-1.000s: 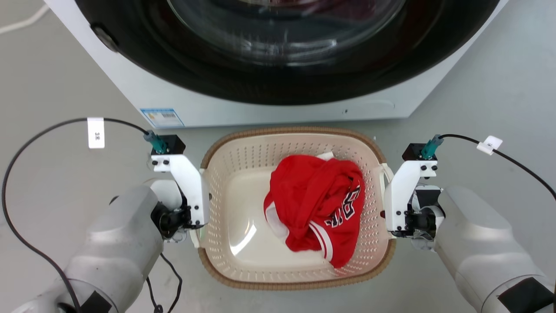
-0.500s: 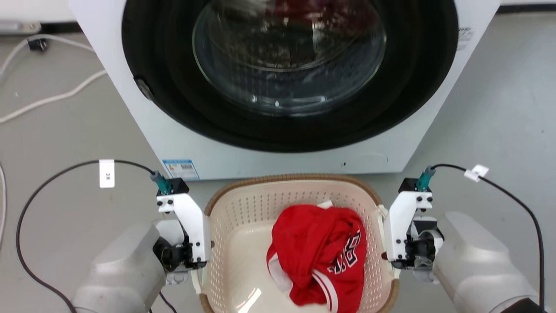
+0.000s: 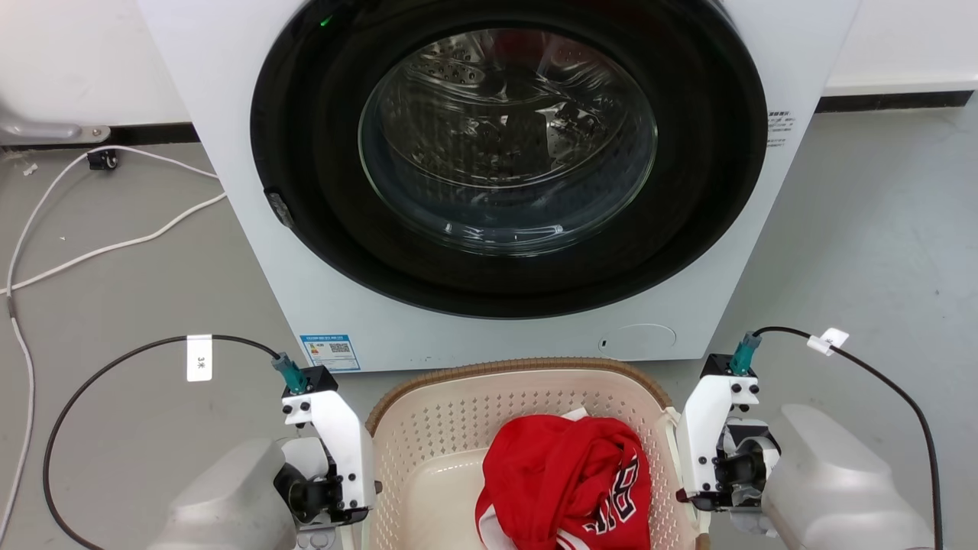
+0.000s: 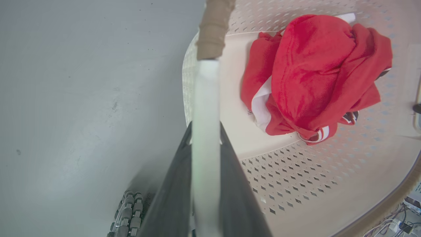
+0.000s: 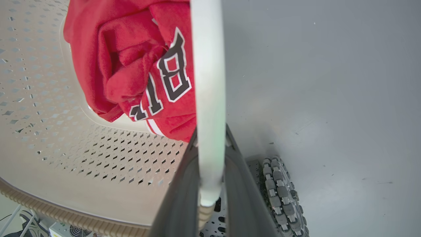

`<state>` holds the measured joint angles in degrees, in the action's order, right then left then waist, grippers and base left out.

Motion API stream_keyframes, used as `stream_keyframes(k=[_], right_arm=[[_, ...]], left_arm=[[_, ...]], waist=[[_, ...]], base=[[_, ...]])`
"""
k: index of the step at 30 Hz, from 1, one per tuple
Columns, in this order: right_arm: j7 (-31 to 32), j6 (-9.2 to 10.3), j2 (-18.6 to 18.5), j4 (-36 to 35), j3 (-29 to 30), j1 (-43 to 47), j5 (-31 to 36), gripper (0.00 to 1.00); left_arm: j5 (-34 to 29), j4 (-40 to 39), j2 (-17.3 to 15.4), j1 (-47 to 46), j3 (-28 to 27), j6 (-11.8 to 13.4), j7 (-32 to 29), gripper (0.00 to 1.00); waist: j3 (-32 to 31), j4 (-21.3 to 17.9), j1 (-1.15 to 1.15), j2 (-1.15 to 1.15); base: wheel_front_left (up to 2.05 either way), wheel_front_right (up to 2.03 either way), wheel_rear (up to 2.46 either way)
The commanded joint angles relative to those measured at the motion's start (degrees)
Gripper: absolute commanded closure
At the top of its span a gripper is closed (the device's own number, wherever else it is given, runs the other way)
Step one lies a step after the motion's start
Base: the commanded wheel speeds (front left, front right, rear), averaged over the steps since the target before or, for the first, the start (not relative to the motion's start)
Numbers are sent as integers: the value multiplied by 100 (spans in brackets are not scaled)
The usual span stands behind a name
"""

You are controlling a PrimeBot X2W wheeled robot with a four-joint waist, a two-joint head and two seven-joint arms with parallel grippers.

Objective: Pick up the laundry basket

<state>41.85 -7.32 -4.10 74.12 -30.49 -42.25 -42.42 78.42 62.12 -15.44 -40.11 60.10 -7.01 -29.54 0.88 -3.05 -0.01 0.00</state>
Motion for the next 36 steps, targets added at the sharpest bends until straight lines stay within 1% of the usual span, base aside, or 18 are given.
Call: stream_keyframes(k=[1, 9, 21, 36], right_arm=[[-1, -30, 176, -57, 36, 28, -12, 100], [3, -30, 187, -58, 119, 130, 87, 100], [-17, -30, 195, -58, 221, 174, 166, 100], [116, -31, 200, -57, 127, 241, -15, 100]], left_arm=[[69, -97, 188, 69, 5, -83, -24, 100], [134, -67, 206, 151, 50, -84, -73, 100], [178, -47, 227, 177, 90, -84, 13, 100], [212, -48, 238, 161, 154, -84, 88, 100]], waist=[[-28, 8, 1, 0], [-101, 37, 1, 0], [-156, 31, 1, 0], [-188, 34, 1, 0]], base=[[0, 0, 0], [0, 0, 0], [0, 0, 0], [0, 0, 0]])
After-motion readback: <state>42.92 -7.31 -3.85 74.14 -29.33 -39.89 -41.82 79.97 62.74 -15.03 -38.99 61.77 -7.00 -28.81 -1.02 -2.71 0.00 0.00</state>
